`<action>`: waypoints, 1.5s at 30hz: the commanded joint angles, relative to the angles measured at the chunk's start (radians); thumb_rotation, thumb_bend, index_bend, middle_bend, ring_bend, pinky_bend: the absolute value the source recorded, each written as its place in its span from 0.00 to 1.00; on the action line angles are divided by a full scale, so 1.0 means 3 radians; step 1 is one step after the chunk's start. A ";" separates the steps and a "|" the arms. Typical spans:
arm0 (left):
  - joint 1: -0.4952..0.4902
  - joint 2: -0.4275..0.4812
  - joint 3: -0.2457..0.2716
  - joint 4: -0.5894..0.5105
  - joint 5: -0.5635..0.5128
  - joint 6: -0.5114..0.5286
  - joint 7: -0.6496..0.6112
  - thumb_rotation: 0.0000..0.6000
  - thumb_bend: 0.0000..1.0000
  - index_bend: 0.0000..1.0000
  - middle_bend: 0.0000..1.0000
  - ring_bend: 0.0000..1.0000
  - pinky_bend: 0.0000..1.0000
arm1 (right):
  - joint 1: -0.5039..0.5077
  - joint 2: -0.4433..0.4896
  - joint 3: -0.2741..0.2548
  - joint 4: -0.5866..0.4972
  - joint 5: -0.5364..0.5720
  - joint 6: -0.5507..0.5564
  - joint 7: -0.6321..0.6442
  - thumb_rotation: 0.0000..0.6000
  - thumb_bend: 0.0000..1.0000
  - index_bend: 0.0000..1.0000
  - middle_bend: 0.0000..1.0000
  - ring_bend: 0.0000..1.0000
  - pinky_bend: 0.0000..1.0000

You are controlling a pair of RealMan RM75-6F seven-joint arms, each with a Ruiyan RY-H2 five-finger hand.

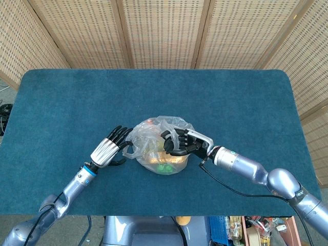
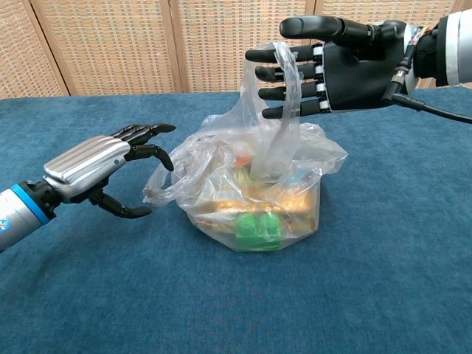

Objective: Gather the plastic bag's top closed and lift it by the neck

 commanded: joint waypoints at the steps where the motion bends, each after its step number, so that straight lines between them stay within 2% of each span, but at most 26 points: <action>1: -0.0027 -0.0078 -0.0017 0.0068 -0.0050 -0.0056 -0.0015 1.00 0.26 0.34 0.00 0.00 0.00 | -0.0005 -0.0005 0.0001 0.0021 0.0022 -0.0016 -0.0021 1.00 0.17 0.31 0.48 0.41 0.35; 4: -0.0059 -0.0162 -0.0034 0.0155 -0.0094 -0.0097 0.0016 1.00 0.30 0.35 0.00 0.00 0.00 | -0.0014 -0.0012 0.0008 0.0048 0.0055 -0.0042 -0.0048 1.00 0.17 0.31 0.48 0.41 0.35; 12: -0.0146 -0.0288 -0.0086 0.0263 -0.0193 -0.0217 0.0018 1.00 0.35 0.38 0.00 0.00 0.00 | -0.0030 -0.0006 0.0030 0.0100 0.0102 -0.0102 -0.0107 1.00 0.17 0.31 0.48 0.42 0.35; 17: -0.0185 -0.0354 -0.0099 0.0319 -0.0224 -0.0182 -0.0011 1.00 0.39 0.46 0.00 0.00 0.00 | -0.0050 0.0006 0.0041 0.0117 0.0130 -0.0136 -0.0146 1.00 0.17 0.31 0.49 0.42 0.35; 19: -0.0195 -0.0369 -0.0118 0.0322 -0.0246 -0.0116 -0.0074 1.00 0.40 0.50 0.00 0.00 0.00 | -0.0058 0.0013 0.0041 0.0118 0.0138 -0.0142 -0.0162 1.00 0.17 0.31 0.49 0.42 0.35; 27: -0.0247 -0.0355 -0.0164 0.0328 -0.0287 0.0175 -0.0225 1.00 0.41 0.56 0.00 0.00 0.00 | -0.0075 0.0027 0.0034 0.0096 0.0174 -0.0140 -0.0204 1.00 0.17 0.32 0.49 0.42 0.35; 30: -0.0307 -0.0358 -0.0239 0.0284 -0.0334 0.0338 -0.0271 1.00 0.41 0.58 0.00 0.00 0.00 | -0.0077 0.0034 0.0026 0.0075 0.0179 -0.0136 -0.0219 1.00 0.17 0.32 0.49 0.42 0.35; 45: -0.0526 -0.0420 -0.0505 0.0239 -0.0551 0.0618 -0.0288 1.00 0.41 0.61 0.00 0.00 0.00 | -0.0086 0.0061 0.0004 0.0057 0.0217 -0.0112 -0.0248 1.00 0.17 0.32 0.49 0.42 0.35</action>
